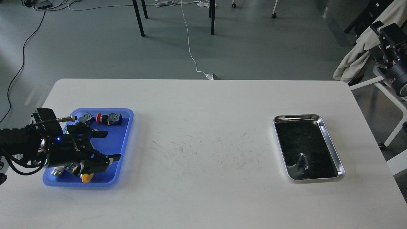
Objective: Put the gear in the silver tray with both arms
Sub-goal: 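Close the left gripper on a small black gear in the blue tray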
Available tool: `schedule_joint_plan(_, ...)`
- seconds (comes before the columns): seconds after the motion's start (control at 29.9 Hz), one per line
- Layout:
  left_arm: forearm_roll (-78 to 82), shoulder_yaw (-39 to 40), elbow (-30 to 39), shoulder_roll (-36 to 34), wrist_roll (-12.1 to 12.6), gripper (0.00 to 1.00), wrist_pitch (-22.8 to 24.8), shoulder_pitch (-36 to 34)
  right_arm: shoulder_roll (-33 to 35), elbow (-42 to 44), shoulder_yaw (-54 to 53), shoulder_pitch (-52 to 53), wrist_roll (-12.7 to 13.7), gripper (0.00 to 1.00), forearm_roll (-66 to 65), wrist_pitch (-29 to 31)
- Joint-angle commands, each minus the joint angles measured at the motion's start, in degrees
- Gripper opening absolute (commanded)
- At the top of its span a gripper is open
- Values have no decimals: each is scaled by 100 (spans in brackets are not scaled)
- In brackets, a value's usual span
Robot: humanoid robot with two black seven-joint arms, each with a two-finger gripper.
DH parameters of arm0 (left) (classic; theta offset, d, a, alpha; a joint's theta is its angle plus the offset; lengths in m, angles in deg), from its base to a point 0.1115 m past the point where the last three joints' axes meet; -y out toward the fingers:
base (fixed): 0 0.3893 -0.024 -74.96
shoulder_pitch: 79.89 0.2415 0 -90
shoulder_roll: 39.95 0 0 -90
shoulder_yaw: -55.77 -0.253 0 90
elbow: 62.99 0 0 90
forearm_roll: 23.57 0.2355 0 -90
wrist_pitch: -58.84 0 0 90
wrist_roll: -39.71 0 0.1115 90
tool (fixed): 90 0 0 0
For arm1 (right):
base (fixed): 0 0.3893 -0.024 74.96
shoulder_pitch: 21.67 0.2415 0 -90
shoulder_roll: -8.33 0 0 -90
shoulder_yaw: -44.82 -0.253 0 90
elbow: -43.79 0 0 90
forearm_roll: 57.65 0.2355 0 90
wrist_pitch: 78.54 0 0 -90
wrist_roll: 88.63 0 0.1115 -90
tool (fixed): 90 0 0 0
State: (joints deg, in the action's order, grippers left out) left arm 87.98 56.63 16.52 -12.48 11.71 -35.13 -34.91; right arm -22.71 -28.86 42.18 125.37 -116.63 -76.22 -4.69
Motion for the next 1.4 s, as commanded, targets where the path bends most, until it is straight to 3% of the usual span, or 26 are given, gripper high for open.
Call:
schedule_joint_plan(0.0,199,-42,-400,118,0,95,-235,151,1,5,1,0,0,94,-7,-3)
schedule_joint_plan(0.13,410,-34,-541,145,0,95,-323,239,1,14,1,0,0,94,-7,-3)
schedule_joint_plan(0.27,744,-130,-813,223,0,95,-709,257,-8,23,10,0,0,94,-7,-3)
schedule_joint_plan(0.63,709,-148,-1929,785,0,90,-1132,503,-8,14,10,-44,0,94,-7,-3)
schedule_joint_plan(1.37,147,-165,-1693,830,0,79,-1123,723,-148,84,80,-88,0,94,-33,-3)
